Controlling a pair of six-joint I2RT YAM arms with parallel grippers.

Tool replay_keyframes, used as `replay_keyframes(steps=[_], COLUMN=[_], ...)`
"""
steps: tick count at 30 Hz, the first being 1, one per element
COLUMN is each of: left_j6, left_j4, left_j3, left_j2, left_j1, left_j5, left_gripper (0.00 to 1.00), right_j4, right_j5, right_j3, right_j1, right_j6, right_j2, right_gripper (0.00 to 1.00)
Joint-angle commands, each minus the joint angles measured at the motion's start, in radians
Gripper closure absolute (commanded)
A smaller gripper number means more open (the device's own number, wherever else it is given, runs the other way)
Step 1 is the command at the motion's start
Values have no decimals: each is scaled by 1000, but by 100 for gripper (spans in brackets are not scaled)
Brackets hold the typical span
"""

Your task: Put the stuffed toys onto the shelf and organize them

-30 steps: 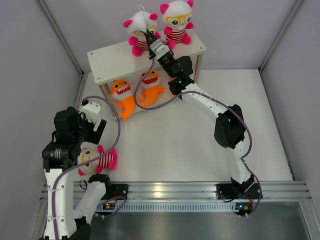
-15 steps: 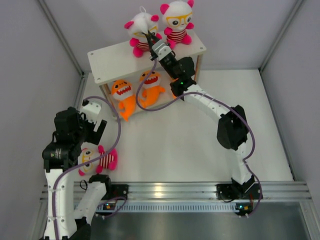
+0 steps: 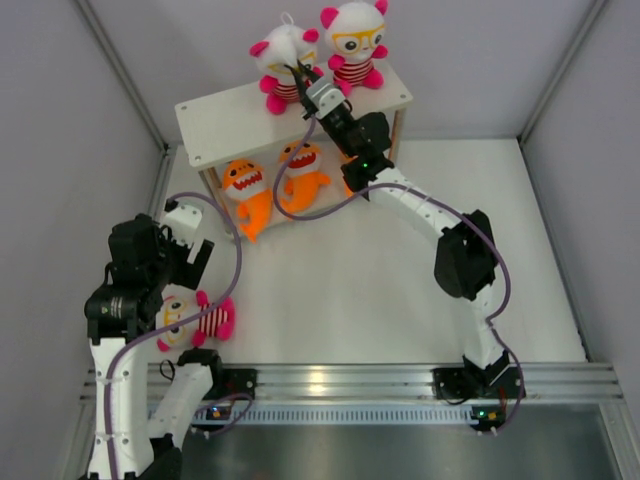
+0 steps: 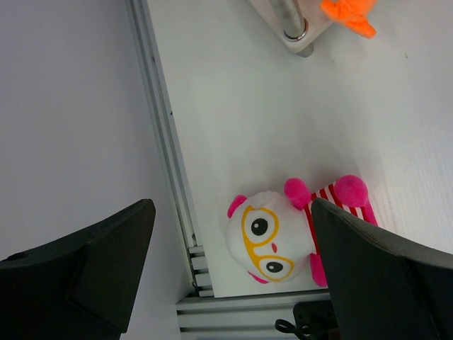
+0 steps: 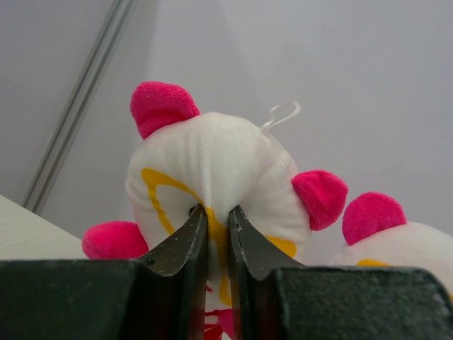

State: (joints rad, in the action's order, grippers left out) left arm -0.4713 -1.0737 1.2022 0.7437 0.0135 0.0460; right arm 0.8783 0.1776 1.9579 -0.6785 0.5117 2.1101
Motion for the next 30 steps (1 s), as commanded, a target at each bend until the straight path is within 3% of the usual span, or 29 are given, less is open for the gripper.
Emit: replay_keyframes(steps=[1, 17, 20, 26, 30], left_j6=[-7, -10, -9, -12, -12], left_j4=[23, 23, 23, 23, 23], left_j3=[-7, -10, -12, -15, -20], left_j2=[-9, -10, -12, -15, -15], left_j1=[5, 5, 5, 3, 5], left_j5=[-1, 2, 2, -3, -5], left_gripper=[2, 2, 1, 2, 1], right_j4=[-19, -13, -13, -13, -10], right_j5=[-1, -3, -1, -3, -1], right_j3=[47, 79, 81, 84, 81], right_j1=[14, 20, 20, 22, 20], right_j6=[-9, -24, -22, -19, -18], right_j2=[-15, -1, -1, -2, -5], right_gripper=[86, 70, 60, 60, 53])
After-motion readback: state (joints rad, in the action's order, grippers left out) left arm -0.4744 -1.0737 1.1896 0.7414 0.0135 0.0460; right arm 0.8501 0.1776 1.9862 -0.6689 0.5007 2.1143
